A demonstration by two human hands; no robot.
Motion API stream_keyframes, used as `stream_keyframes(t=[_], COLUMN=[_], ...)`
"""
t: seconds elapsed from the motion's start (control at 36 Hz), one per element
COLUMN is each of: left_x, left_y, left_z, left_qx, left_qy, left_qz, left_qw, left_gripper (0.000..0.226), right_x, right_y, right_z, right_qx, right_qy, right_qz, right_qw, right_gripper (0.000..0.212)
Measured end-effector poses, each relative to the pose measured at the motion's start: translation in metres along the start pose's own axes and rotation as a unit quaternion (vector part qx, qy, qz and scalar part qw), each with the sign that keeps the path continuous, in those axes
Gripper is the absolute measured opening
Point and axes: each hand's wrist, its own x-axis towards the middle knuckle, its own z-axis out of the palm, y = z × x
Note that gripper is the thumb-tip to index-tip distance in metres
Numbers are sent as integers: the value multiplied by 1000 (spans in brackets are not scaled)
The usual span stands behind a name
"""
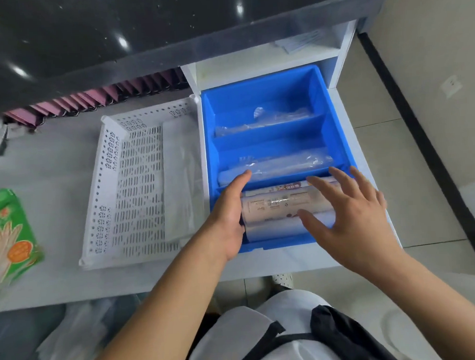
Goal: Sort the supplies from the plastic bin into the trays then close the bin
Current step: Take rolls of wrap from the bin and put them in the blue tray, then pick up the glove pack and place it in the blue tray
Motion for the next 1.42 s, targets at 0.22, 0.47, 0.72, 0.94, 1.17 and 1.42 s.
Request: stream_keyframes(t=[0.22, 0.47, 0.72, 0.94, 1.17, 1.42], left_x=[-5, -71, -122, -166, -168, -131], left_y=[-6, -42, -149, -224, -204, -132], left_z=[-24, -154, -337, -460, -524, -583], left_qx=[0, 258, 237, 122, -35, -103], left_qy=[-42, 126, 349, 348, 332, 326], left_qz=[39, 351, 215, 118, 153, 145], left_qw=[998, 891, 881, 922, 930, 929], left_gripper=[21, 77, 87, 67, 65, 63], right_x=[-18, -52, -84, -102, -70, 29], right_y=[-22, -117, -249, -373, -438, -511], right_z=[-1, 39, 139, 207, 237, 295], right_qx=[-8, 0, -23, -11, 57, 213], right_qy=[2, -54, -185, -247, -309, -319], right_qz=[11, -119, -263, -345, -238, -59], right_qw=[1000, 991, 946, 905, 919, 922], right_gripper=[63, 58, 56, 49, 50, 53])
